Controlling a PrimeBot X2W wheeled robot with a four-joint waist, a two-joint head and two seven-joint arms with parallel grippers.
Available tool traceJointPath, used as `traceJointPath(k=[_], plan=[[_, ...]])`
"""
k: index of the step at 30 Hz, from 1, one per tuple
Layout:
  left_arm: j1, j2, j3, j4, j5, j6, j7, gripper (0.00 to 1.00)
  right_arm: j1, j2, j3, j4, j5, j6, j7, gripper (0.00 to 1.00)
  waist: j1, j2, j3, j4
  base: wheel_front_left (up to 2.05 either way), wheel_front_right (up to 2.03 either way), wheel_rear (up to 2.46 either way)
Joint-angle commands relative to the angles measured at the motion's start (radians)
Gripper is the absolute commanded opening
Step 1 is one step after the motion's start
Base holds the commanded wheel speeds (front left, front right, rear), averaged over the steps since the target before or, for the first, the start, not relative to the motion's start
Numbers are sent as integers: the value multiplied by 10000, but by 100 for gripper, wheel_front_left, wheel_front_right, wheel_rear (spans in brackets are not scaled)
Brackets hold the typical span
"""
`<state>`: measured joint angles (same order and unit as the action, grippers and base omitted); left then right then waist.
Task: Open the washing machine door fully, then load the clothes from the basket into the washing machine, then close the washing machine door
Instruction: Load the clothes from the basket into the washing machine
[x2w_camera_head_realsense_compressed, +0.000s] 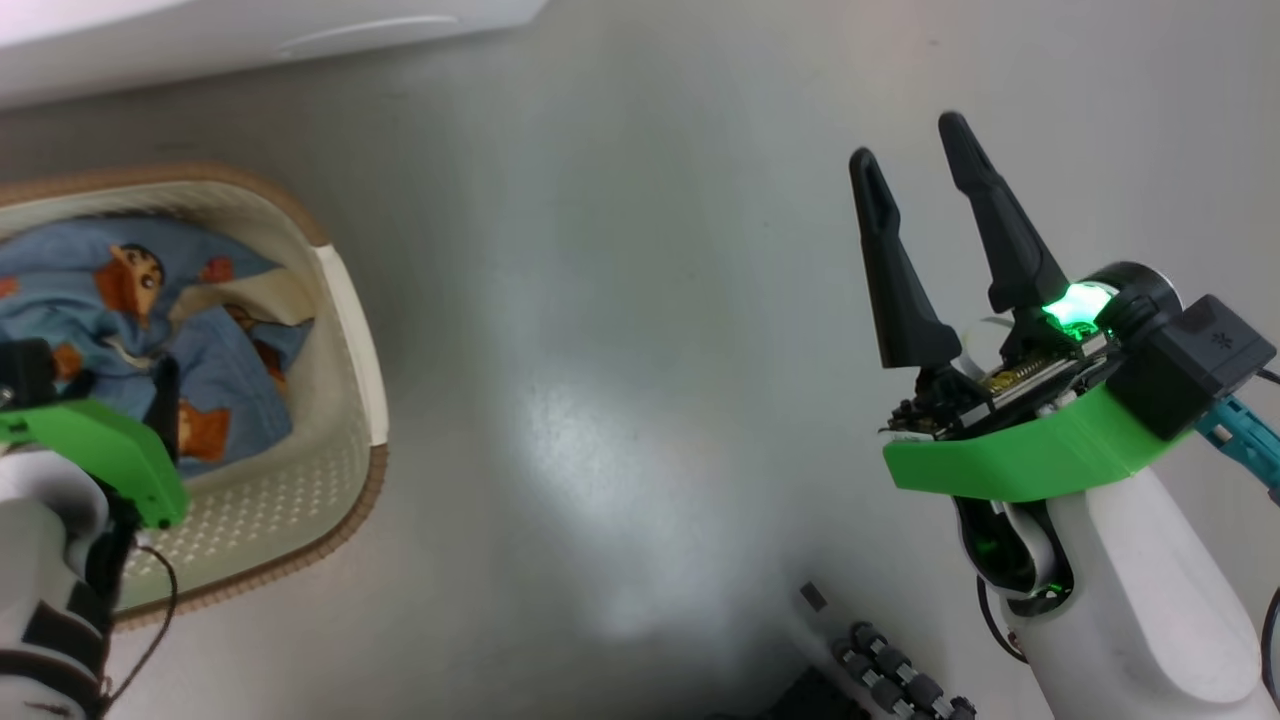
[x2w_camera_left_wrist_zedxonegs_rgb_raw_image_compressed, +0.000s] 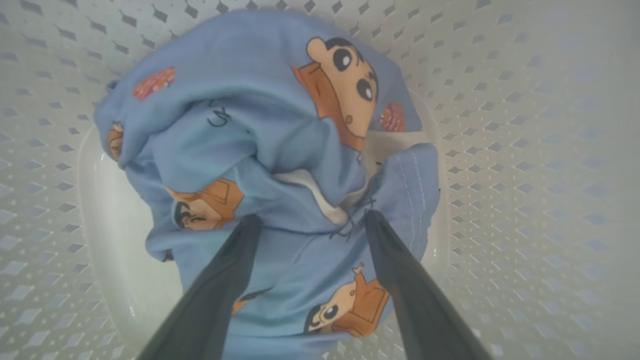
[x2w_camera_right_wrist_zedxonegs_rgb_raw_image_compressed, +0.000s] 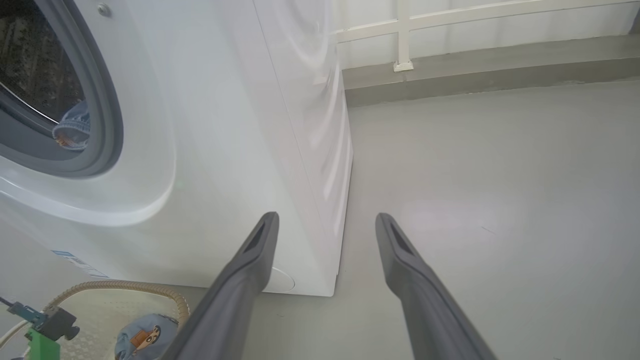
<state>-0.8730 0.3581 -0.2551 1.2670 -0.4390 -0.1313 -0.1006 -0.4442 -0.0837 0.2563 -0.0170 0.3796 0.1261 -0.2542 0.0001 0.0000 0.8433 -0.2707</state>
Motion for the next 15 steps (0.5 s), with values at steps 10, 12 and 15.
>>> traceJointPath(k=[10, 12, 15], plan=[[-456, 545, -487, -96, -532, 6, 689, 100, -45, 158, 394, -341, -53, 46, -76, 100, -1, 0, 629, -315, 0, 0, 0], [-518, 553, -643, -172, -696, 6, 867, 100, -63, 177, 449, -351, -56, 46, -76, 100, -1, 0, 679, -352, 0, 0, 0], [-571, 641, -907, -345, -947, 6, 1064, 100, -86, 205, 552, -374, -56, 46, -76, 100, -1, 0, 756, -427, 0, 0, 0]])
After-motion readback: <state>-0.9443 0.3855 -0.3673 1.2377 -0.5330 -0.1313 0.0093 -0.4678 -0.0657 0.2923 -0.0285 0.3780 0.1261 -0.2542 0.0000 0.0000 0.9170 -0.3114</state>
